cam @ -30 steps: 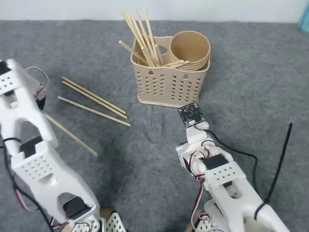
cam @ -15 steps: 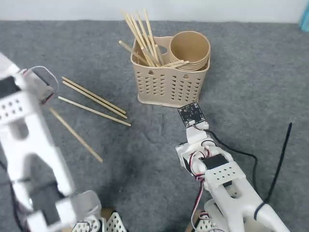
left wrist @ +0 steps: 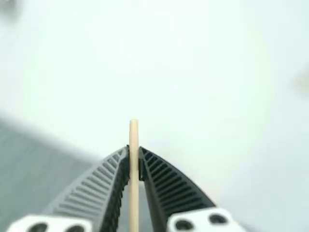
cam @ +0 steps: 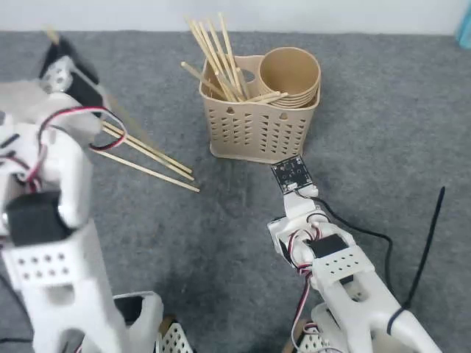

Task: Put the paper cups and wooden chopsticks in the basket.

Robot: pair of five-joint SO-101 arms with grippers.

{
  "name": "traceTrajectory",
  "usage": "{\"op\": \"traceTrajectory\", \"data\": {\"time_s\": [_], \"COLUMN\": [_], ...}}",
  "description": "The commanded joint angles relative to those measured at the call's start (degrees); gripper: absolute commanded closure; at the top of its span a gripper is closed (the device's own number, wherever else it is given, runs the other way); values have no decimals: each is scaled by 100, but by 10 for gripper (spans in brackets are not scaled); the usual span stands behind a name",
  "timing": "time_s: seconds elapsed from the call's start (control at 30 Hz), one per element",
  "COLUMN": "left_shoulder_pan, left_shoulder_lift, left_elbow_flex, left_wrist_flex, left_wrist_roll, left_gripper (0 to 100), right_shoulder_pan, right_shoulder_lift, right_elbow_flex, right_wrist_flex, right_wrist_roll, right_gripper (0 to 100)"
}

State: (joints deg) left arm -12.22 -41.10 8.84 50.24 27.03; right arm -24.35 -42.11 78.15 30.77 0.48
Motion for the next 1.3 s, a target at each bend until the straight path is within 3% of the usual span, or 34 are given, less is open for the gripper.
{"op": "traceTrajectory", "data": {"time_s": [0.0, 0.17, 0.27, 0.4, 0.73, 0.9, 1.07, 1.27], "left_shoulder_pan": [633, 1398, 1767, 2004, 2075, 2110, 2110, 2119], "left_shoulder_lift": [-369, -149, 352, 1160, 2303, 2497, 2497, 2277], "left_elbow_flex": [4, 13, -136, -690, -1042, -514, 549, 1226], "left_wrist_flex": [-1266, -3147, -3842, -3552, -3569, -3613, -4642, -4835], "left_wrist_roll": [-70, -114, -677, -1319, -1354, -1389, -1389, -1354], "left_gripper": [988, 988, 988, 988, 988, 988, 988, 988], "right_shoulder_pan": [40, 40, 48, 48, 48, 48, 48, 48], "right_shoulder_lift": [-40, -40, -40, -40, -40, -40, -40, -40], "right_elbow_flex": [-53, -53, -53, -53, -70, -70, -70, -70], "right_wrist_flex": [-119, -127, -127, -127, -154, -154, -154, -154], "right_wrist_roll": [79, 79, 79, 79, 79, 88, 88, 97], "right_gripper": [991, 991, 991, 991, 991, 991, 991, 991]}}
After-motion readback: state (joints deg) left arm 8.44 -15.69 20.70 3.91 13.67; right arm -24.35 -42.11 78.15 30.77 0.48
